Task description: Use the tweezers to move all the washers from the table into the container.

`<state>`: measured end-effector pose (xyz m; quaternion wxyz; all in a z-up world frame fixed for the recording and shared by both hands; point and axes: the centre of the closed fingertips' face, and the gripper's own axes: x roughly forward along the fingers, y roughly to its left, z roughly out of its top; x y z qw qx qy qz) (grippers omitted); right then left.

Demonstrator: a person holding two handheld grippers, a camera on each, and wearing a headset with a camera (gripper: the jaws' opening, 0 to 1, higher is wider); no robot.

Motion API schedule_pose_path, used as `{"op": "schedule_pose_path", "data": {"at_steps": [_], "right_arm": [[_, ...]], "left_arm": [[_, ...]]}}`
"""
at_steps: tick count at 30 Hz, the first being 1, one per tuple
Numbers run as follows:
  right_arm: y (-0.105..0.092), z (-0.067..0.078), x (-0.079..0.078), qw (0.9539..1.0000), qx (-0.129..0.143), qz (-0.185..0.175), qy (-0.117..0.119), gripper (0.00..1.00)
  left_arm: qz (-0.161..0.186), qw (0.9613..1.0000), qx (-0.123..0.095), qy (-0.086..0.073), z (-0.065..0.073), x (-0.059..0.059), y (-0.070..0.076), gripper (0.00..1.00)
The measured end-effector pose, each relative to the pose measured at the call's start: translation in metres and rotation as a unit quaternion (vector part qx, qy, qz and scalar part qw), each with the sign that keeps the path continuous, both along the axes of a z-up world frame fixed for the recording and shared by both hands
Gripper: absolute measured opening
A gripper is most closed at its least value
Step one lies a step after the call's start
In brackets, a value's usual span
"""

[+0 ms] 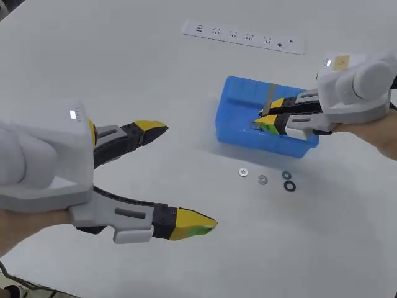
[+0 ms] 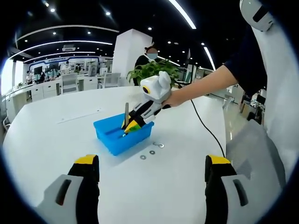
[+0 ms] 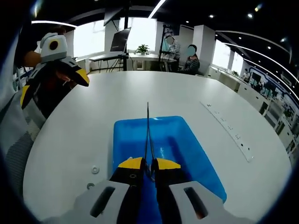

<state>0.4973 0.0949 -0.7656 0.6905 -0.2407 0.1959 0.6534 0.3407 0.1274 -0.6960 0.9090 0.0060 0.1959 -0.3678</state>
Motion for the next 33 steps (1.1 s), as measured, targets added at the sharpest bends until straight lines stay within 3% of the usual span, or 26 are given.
{"op": "schedule_pose_path", "data": {"at_steps": [6,9,12,15,18,22,25,33], "right_arm": [[-0.006,0.005,0.002,0.9999,0.007,-0.009,-0.011,0.09],[-0.008,0.008,0.003,0.9998,0.01,-0.01,-0.014,0.09],[-0.009,0.01,0.004,0.9997,0.008,-0.01,-0.02,0.09],[-0.009,0.015,0.005,0.9996,0.015,-0.012,-0.02,0.09],[-0.009,0.015,0.007,0.9994,0.014,-0.014,-0.028,0.09],[-0.009,0.013,0.007,0.9995,0.014,-0.014,-0.023,0.09],[-0.009,0.01,0.006,0.9996,0.014,-0.016,-0.02,0.1],[-0.008,0.009,0.007,0.9996,0.015,-0.015,-0.017,0.09]], "left_arm": [[-0.002,1.0,0.001,0.001,0.001,0.0,-0.002,0.99],[0.004,1.0,0.0,-0.008,0.006,0.006,-0.002,0.99],[0.015,0.9995,-0.019,-0.021,0.015,0.019,-0.004,0.99],[0.013,0.9988,-0.024,-0.04,0.025,0.045,-0.01,0.99],[0.004,0.9983,-0.018,-0.056,0.033,0.069,-0.016,0.98],[-0.005,0.9972,-0.017,-0.072,0.046,0.087,-0.023,0.98],[-0.012,0.997,-0.017,-0.075,0.049,0.088,-0.026,0.98],[-0.021,0.9979,-0.002,-0.061,0.04,0.079,-0.025,0.98]]}}
